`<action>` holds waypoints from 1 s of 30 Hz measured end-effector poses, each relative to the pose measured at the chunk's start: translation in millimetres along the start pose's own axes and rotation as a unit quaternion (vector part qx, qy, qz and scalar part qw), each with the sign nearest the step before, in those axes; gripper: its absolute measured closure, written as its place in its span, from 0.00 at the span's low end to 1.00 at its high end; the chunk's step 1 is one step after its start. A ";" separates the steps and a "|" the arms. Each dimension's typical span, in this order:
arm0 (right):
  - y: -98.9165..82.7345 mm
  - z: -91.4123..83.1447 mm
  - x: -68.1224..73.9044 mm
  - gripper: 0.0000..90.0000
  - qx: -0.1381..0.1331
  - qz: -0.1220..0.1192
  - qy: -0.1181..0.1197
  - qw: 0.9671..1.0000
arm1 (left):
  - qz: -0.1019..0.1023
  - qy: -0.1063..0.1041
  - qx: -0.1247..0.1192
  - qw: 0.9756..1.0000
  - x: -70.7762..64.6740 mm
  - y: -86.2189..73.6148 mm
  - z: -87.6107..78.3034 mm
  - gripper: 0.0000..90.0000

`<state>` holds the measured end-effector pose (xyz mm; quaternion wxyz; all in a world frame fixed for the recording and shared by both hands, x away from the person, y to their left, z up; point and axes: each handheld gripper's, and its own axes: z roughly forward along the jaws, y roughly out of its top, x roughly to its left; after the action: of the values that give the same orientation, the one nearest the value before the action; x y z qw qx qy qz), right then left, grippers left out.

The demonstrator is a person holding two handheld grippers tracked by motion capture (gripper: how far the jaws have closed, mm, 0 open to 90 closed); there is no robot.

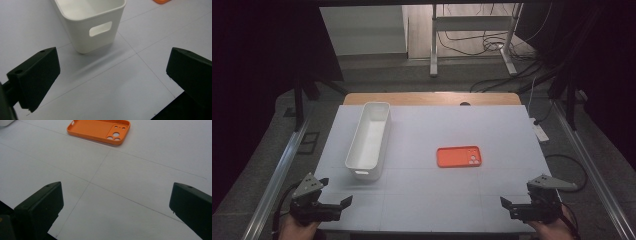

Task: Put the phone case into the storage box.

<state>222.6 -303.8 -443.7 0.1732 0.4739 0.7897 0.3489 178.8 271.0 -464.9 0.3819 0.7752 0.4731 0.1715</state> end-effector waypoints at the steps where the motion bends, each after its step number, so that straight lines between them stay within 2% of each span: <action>1: 0.0 -0.5 0.1 0.00 0.000 0.000 0.000 1.000 | -0.003 -0.003 -0.001 1.000 0.5 -0.3 -0.4 0.00; 7: 0.1 -0.7 0.8 0.00 -0.006 -0.001 -0.003 1.000 | -0.007 -0.006 -0.004 1.000 1.9 -1.0 -1.2 0.01; 12: 0.4 0.0 0.5 0.00 0.000 0.001 -0.003 1.000 | 0.002 -0.005 0.000 1.000 0.3 -0.4 -0.1 0.01; 20: 0.8 1.1 0.7 0.00 0.004 0.002 -0.003 1.000 | 0.002 -0.007 0.004 1.000 0.1 -0.2 0.6 0.01; 26: 1.3 1.7 1.6 0.00 0.006 -0.006 -0.003 1.000 | 0.003 -0.008 0.002 1.000 0.0 -0.6 -0.1 0.01; 30: 2.4 2.5 1.5 0.00 0.009 -0.003 -0.002 1.000 | 0.010 -0.005 0.004 1.000 -1.4 -0.5 0.4 0.01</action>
<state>224.9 -300.8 -443.7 0.1714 0.4734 0.7941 0.3406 178.0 269.8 -465.5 0.3794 0.7821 0.4644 0.1693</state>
